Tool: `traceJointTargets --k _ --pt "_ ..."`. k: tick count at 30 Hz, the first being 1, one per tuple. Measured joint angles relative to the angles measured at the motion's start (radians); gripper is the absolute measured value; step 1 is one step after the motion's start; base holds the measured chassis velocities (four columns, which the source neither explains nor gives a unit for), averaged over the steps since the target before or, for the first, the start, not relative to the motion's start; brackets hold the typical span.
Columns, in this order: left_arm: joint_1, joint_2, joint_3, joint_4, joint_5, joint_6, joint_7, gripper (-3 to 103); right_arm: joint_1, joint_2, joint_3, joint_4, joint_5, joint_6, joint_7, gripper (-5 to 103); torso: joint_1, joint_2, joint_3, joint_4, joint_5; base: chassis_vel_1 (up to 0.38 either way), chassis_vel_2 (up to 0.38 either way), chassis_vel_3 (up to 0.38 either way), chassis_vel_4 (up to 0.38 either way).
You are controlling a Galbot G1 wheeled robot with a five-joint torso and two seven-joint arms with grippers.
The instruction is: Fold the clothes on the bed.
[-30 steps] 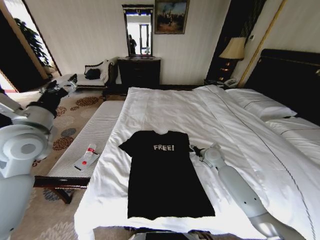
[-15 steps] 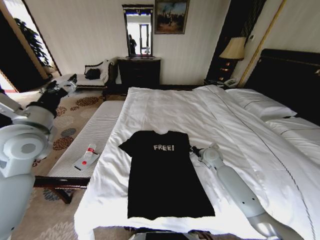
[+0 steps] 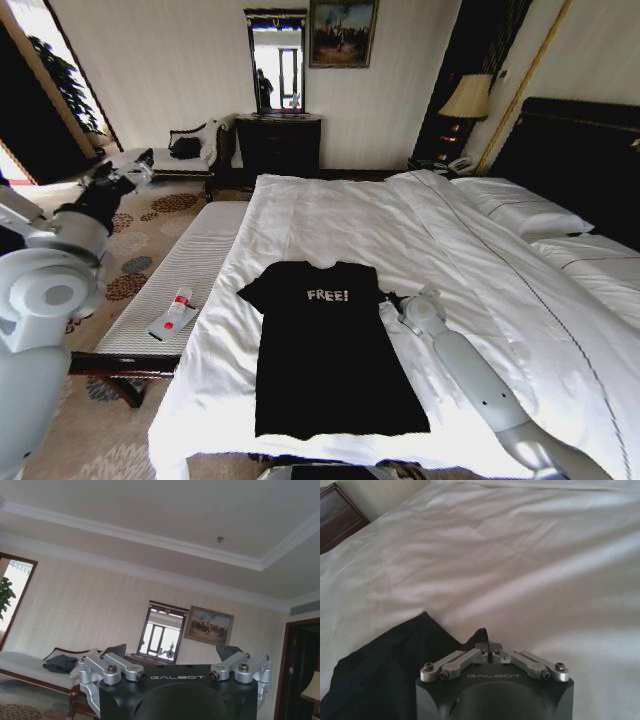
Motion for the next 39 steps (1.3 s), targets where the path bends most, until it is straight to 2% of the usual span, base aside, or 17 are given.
traceJointTargets --k 3,8,27,28,31,34,35,36,37,39 --pt "-0.004 -0.001 0.000 0.004 0.000 -0.001 0.001 100 0.054 -0.045 -0.009 -0.018 -0.006 0.003 -0.003 0 0.000 0.000 0.000 0.0000 -0.0001 0.000 0.000 0.000 0.000" --pt "-0.008 -0.011 0.001 0.008 0.000 -0.001 0.002 100 0.122 -0.076 -0.034 -0.080 -0.008 0.001 -0.011 0 0.000 0.000 0.000 0.0001 -0.0003 0.000 0.000 0.000 0.000" --pt "0.006 -0.003 -0.007 0.004 -0.003 -0.006 0.004 100 0.164 -0.048 -0.079 -0.231 -0.130 0.005 -0.049 0 0.000 0.000 0.000 0.0000 0.0000 0.000 0.000 0.000 0.000" --pt "0.007 -0.002 -0.007 0.003 -0.003 -0.006 0.004 100 0.162 -0.049 -0.077 -0.231 -0.136 0.007 -0.057 -3 0.000 0.000 0.000 0.0000 -0.0001 0.000 0.000 0.000 0.000" --pt "0.009 -0.001 -0.006 0.001 -0.002 -0.007 0.004 100 0.152 -0.052 -0.070 -0.215 -0.150 0.012 -0.073 8 0.000 0.000 0.000 -0.0002 -0.0002 0.000 0.000 0.000 0.000" --pt "0.014 -0.006 -0.002 -0.005 -0.002 -0.007 0.004 100 0.139 -0.057 -0.060 -0.185 -0.149 0.012 -0.065 8 0.000 0.000 0.000 0.0001 -0.0001 0.000 0.000 0.000 0.000" --pt "0.018 -0.010 0.002 -0.007 0.000 -0.007 0.004 100 0.127 -0.062 -0.050 -0.161 -0.144 0.010 -0.035 19 0.000 0.000 0.000 0.0004 -0.0002 0.000 0.000 0.000 0.000" --pt "0.021 -0.013 0.004 -0.007 0.001 -0.007 0.005 100 0.121 -0.065 -0.045 -0.149 -0.140 0.004 -0.012 19 0.000 0.000 0.000 0.0004 -0.0003 0.000 0.000 0.000 0.000" --pt "0.024 -0.016 0.008 -0.007 0.002 -0.007 0.005 100 0.109 -0.069 -0.038 -0.129 -0.129 -0.008 0.032 29 0.000 0.000 0.000 0.0000 -0.0003 0.000 0.000 0.000 0.000" --pt "0.027 -0.021 0.015 -0.005 0.000 -0.007 0.005 100 0.090 -0.076 -0.020 -0.093 -0.113 -0.022 0.097 29 0.000 0.000 0.000 -0.0001 0.0002 0.000 0.000 0.000 0.000"
